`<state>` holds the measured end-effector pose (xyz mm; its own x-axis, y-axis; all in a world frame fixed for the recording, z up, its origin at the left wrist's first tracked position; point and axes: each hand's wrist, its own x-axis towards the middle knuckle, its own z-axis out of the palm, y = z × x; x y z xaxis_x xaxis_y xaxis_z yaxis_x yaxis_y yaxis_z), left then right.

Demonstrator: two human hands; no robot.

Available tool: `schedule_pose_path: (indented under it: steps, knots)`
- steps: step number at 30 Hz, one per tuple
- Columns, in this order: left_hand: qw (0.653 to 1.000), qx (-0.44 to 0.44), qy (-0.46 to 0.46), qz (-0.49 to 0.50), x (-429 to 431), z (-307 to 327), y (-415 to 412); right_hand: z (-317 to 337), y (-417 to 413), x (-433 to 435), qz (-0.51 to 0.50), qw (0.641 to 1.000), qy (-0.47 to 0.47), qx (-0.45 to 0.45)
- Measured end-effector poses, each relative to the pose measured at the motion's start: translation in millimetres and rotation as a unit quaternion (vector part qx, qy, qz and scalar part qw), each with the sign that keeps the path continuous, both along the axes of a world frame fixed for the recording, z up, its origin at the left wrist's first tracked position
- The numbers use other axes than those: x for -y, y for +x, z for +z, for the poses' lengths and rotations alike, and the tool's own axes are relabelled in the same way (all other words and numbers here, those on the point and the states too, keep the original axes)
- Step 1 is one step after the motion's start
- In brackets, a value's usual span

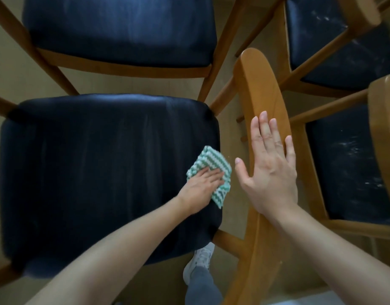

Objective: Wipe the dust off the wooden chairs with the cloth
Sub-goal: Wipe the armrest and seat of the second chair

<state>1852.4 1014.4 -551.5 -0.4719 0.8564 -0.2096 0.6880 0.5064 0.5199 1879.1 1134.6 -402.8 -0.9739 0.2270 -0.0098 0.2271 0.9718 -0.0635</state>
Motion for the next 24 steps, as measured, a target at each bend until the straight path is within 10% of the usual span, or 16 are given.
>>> schedule_pose_path:
  steps: [16,21,24]
  knots:
    - [0.95,-0.014,-0.12,-0.287,126.8,5.4,129.0,4.6,-0.9,1.7,-0.008,1.0,-0.015,0.016]
    - [0.987,0.133,-0.01,-0.092,146.4,20.1,121.4,4.7,-0.8,1.8,-0.009,1.0,-0.011,0.019]
    - [0.912,0.384,0.042,0.139,106.7,52.7,66.4,5.9,-0.5,1.7,-0.009,1.0,-0.009,0.024]
